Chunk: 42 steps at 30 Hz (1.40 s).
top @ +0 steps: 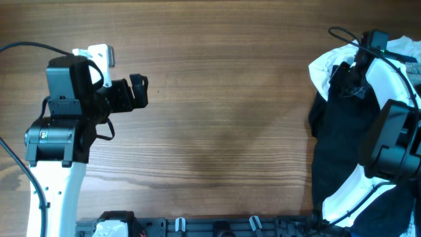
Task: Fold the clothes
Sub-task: 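Grasp the black shorts waistband with the right gripper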
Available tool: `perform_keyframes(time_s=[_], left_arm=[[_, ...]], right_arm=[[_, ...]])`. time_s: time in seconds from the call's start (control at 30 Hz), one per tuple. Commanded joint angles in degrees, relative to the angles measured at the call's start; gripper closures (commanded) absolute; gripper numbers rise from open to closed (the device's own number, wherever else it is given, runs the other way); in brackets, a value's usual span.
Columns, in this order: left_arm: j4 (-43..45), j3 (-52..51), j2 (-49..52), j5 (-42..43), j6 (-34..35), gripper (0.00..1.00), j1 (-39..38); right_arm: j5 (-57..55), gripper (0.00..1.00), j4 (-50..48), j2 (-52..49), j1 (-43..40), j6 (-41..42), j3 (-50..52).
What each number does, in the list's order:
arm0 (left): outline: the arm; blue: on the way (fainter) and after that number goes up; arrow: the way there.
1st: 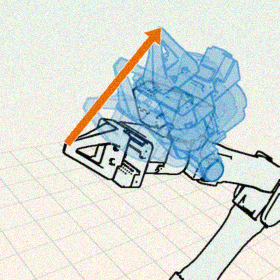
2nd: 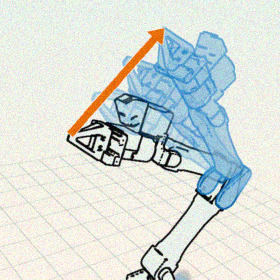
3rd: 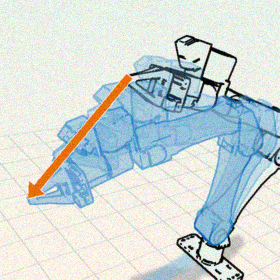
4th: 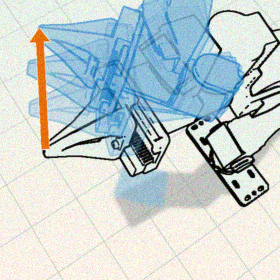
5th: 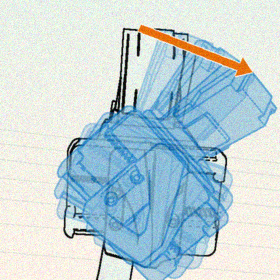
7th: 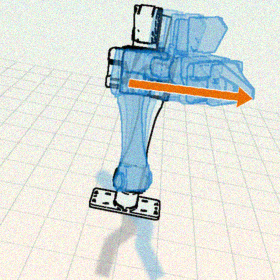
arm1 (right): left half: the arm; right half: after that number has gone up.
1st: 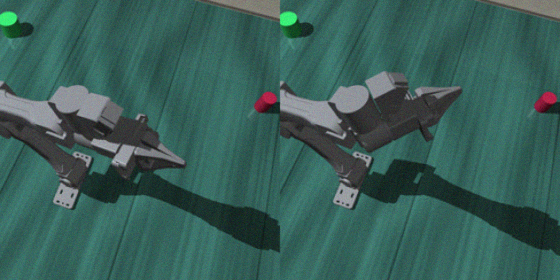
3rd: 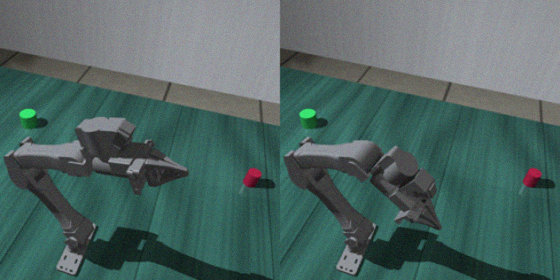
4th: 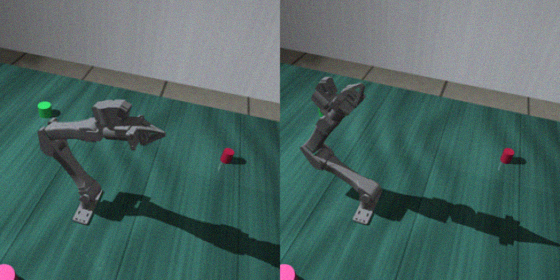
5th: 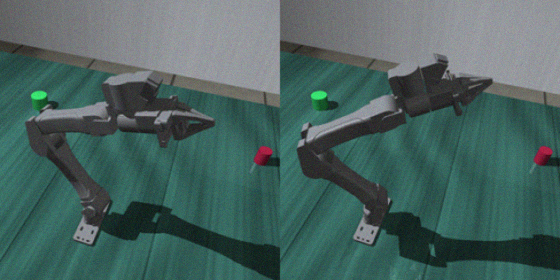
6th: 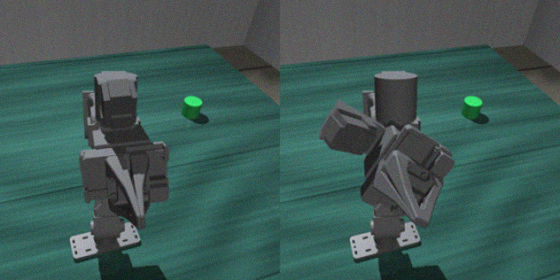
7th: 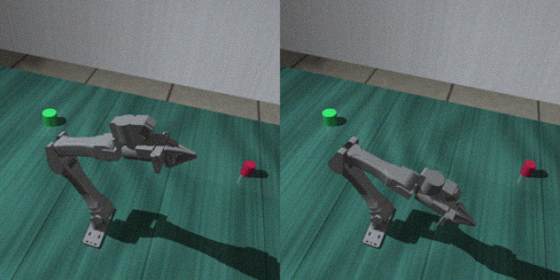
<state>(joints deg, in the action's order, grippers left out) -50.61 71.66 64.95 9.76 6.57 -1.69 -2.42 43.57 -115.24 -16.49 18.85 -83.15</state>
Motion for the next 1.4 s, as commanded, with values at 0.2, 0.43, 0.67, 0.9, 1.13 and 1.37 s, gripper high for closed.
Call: perform_keyframes(time_s=[0.2,0.43,0.67,0.9,1.13,1.37], left_arm=[[0.22,1.20,-0.11,1.16,0.35,0.00,0.48],[4.00,1.22,-1.44,1.09,1.97,0.00,0.52],[8.13,1.22,-6.14,1.11,4.61,0.00,0.59],[3.34,1.22,-4.44,1.11,4.61,0.00,0.59],[3.19,1.22,-2.62,1.11,4.61,0.00,0.59],[3.23,1.22,-2.14,1.09,4.57,0.00,0.59]], right_arm=[[-0.63,0.96,-0.70,11.15,0.04,-2.56,-5.57],[20.50,0.96,-5.68,31.76,4.87,-5.20,-7.41],[-5.42,0.60,2.49,30.75,13.55,1.64,-5.95],[-4.28,0.35,8.28,8.52,6.25,2.58,-5.49],[-3.45,0.33,7.04,-4.13,4.72,2.16,-5.49],[-3.06,0.96,9.18,-0.04,3.98,1.70,-9.79]])
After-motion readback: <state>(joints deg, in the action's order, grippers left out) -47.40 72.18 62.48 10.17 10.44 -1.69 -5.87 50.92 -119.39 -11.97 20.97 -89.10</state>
